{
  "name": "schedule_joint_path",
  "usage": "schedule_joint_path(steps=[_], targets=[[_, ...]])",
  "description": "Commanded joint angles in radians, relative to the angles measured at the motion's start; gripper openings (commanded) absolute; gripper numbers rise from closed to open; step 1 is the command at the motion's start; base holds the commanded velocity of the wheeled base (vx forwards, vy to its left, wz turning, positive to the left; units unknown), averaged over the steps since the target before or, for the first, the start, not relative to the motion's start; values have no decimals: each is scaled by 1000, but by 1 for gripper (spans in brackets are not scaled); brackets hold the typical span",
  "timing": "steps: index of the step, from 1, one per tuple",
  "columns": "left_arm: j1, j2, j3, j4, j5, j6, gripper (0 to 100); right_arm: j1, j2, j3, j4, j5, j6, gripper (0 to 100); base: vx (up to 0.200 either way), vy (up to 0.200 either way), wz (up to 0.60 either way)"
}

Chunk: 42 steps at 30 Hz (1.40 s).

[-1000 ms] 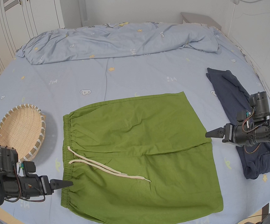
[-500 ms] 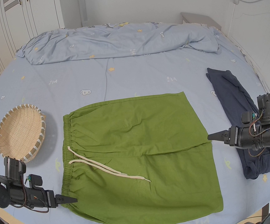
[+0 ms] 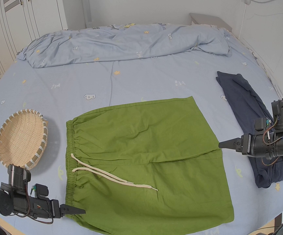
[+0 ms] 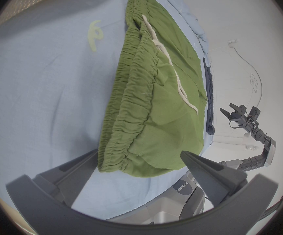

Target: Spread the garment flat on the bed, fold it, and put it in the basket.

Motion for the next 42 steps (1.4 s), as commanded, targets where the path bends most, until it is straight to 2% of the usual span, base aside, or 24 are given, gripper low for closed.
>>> schedule_joint_path(steps=[1,7,8,23,26,29,32,34,35,42], targets=[[6,33,-15,0,-3,-3,100,-1,0,2,-1,1,0,100,0,0,0],[28,29,-10,-3,-3,-1,100,-1,1,4,-1,1,0,100,0,0,0],[28,29,-10,-3,-3,-1,0,-1,1,4,-1,1,0,100,0,0,0],[48,-123,72,-3,13,14,0,-2,-2,55,1,2,-6,100,0,0,0],[123,-132,85,-3,11,25,0,-11,1,102,4,11,-9,100,0,0,0],[149,-125,86,-3,9,45,0,-19,3,140,1,11,-15,100,0,0,0],[190,-120,108,2,8,93,0,-48,3,216,2,67,-17,100,0,0,0],[192,-120,109,2,8,94,0,-50,3,219,2,70,-18,100,0,0,0],[198,-122,117,2,8,108,0,-50,-2,277,2,114,-18,100,0,0,0],[198,-116,117,2,3,108,0,-41,-13,392,1,126,-40,100,0,0,0]])
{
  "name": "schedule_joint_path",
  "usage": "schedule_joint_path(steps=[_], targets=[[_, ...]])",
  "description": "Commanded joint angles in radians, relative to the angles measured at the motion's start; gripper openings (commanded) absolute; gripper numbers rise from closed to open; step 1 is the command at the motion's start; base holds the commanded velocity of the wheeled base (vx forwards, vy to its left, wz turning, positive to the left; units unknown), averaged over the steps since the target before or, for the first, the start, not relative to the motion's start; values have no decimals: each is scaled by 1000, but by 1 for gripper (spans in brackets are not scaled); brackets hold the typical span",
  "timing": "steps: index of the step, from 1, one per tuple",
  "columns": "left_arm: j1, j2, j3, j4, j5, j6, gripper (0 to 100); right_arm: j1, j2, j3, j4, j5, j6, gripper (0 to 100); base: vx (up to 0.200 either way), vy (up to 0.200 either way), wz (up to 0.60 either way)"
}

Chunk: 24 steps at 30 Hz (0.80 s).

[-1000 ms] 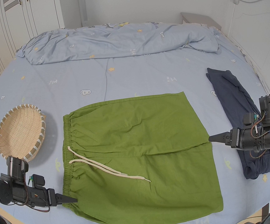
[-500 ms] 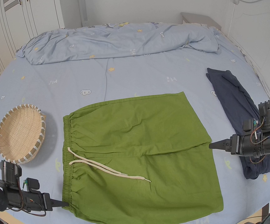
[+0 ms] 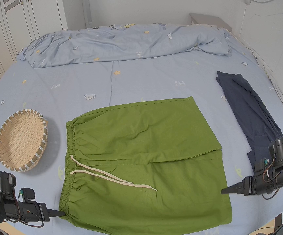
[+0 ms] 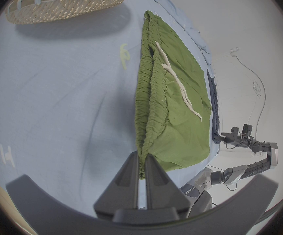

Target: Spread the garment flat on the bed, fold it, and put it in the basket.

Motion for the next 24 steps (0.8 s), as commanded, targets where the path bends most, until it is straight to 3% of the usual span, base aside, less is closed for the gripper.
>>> schedule_joint_path(steps=[1,6,10,14,24], targets=[[5,4,14,0,-2,1,0,4,-7,69,0,9,-11,100,0,0,0],[6,4,15,0,-1,1,0,6,-27,149,-1,17,-17,100,0,0,0],[5,4,15,0,-2,1,0,3,-21,184,-1,100,-22,100,0,0,0],[5,-5,15,0,-2,1,0,3,12,187,-9,102,-29,100,0,0,0],[2,-6,15,0,-2,1,0,19,173,246,-224,108,-32,100,0,0,0]])
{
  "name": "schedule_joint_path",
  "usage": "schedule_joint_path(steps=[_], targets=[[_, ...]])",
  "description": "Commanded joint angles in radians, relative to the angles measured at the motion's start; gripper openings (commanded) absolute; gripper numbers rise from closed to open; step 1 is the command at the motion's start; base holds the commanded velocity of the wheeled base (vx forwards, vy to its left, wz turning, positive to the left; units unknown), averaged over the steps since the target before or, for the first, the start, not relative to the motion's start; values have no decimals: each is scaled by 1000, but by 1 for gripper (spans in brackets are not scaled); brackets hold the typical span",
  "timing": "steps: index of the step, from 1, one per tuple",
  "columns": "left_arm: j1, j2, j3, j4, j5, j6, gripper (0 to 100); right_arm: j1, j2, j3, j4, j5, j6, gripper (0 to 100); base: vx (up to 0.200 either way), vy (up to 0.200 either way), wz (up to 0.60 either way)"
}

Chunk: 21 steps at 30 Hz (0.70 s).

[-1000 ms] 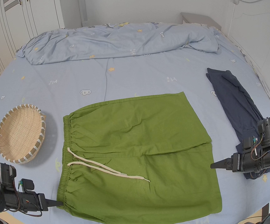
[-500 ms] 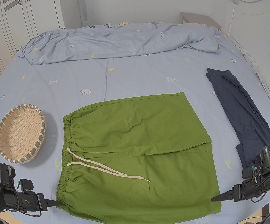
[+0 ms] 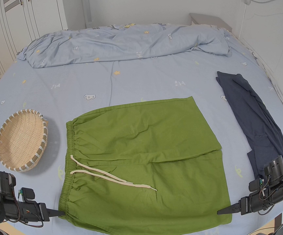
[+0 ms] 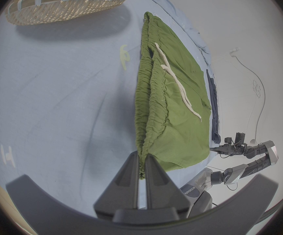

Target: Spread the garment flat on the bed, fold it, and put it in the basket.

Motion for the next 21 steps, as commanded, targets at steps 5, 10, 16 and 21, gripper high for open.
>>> schedule_joint_path(steps=[5,10,16,21], targets=[[-1,1,15,-1,-1,-1,0,23,104,36,-73,33,2,100,0,0,0],[-1,1,15,-1,-1,-1,0,21,103,34,-75,82,2,100,0,0,0],[0,1,15,-1,-2,-1,0,11,106,37,-75,85,2,100,0,0,0],[0,1,15,-1,-2,-1,0,-8,118,36,-75,87,-1,100,0,0,0]])
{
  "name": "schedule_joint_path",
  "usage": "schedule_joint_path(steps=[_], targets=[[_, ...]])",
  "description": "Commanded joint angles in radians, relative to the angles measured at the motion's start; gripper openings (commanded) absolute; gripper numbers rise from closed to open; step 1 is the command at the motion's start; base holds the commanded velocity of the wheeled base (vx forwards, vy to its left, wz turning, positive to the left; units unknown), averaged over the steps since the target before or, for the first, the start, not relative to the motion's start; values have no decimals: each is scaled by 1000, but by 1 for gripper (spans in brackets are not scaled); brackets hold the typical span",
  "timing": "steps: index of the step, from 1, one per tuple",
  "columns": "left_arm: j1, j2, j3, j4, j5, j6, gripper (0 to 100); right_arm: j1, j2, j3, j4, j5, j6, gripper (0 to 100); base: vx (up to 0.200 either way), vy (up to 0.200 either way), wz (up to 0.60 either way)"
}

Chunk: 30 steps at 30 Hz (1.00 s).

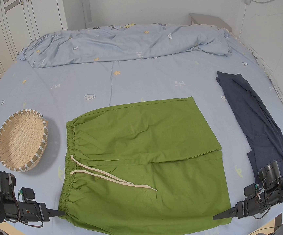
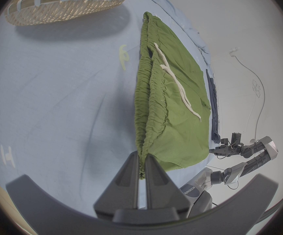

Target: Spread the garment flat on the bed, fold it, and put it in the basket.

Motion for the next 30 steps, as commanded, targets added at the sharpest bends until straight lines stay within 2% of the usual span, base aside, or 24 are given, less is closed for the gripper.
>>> schedule_joint_path(steps=[1,2,3,8,12,16,21,24,25,28,30], targets=[[1,2,15,-1,0,-1,0,-17,16,-1,1,0,-2,100,0,0,0],[1,2,15,-1,0,-1,0,-19,16,-1,1,0,-2,100,0,0,0],[1,2,15,-1,0,-1,0,-19,17,-1,1,0,-2,0,0,0,0],[3,2,15,-1,0,-1,0,-59,16,13,3,-1,-7,0,0,0,0],[3,2,15,-1,0,-1,0,-132,14,24,6,2,-74,0,0,0,0],[3,2,15,-1,0,-1,0,-152,13,25,10,0,-107,0,0,0,0],[6,-26,16,27,1,-1,0,-109,-44,42,27,-6,-107,0,0,0,0],[12,-79,15,104,6,2,0,-48,-112,31,105,-20,-91,0,0,0,0],[44,-116,15,177,11,4,0,-27,-156,18,180,-31,-85,0,0,0,0],[52,-162,15,202,4,2,0,-2,-199,-2,276,-29,-83,0,0,0,0],[52,-175,15,200,4,2,0,13,-213,-5,288,-29,-82,0,0,0,0]])
